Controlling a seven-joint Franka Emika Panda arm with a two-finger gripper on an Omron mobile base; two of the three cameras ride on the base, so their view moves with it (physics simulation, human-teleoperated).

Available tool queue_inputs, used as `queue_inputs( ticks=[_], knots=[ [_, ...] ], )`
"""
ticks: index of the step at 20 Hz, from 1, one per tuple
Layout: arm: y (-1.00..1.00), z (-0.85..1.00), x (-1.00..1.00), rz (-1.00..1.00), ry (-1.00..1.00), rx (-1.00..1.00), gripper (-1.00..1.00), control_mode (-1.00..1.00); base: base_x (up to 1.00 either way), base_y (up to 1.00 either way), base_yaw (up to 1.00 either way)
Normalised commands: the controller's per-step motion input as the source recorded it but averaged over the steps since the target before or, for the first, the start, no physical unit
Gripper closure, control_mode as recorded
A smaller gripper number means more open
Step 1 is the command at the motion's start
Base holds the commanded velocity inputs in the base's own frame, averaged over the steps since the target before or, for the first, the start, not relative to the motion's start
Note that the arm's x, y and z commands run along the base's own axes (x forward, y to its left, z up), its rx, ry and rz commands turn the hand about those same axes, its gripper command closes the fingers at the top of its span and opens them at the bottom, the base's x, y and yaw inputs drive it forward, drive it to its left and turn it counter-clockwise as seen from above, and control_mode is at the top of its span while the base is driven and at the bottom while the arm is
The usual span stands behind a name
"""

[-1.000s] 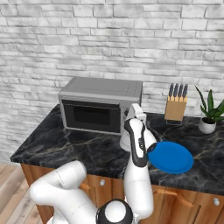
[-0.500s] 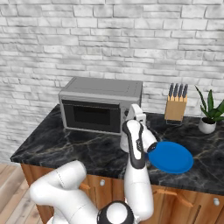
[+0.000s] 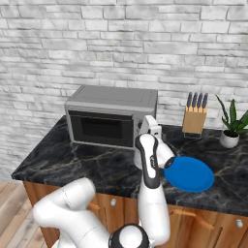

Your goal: Pull the toaster oven rack outwards. Pick up the baguette from the plate and place it on the toaster oven rack. Close the toaster oven door fully and set the temperature to the lowest setting.

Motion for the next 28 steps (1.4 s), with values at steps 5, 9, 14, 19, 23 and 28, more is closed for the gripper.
queue_inputs(
  ticks=[5, 9, 14, 19, 23, 28],
  knots=[
    [-0.56, -0.45, 0.23, 0.25, -0.18, -0.26, 1.0, -1.0, 0.0, 0.0, 0.0],
    [-0.25, -0.45, 0.16, 0.22, -0.17, -0.44, 1.0, -1.0, 0.0, 0.0, 0.0],
    [-0.02, -0.31, 0.21, 0.16, -0.18, -0.63, 1.0, -1.0, 0.0, 0.0, 0.0],
    [0.0, -0.21, 0.28, 0.09, -0.15, -0.75, 1.0, -1.0, 0.0, 0.0, 0.0],
    [-0.1, -0.1, 0.42, 0.05, -0.08, -0.73, 1.0, -1.0, 0.0, 0.0, 0.0],
    [-0.38, 0.0, 0.42, 0.05, -0.04, -0.6, 1.0, -1.0, 0.0, 0.0, 0.0]
  ],
)
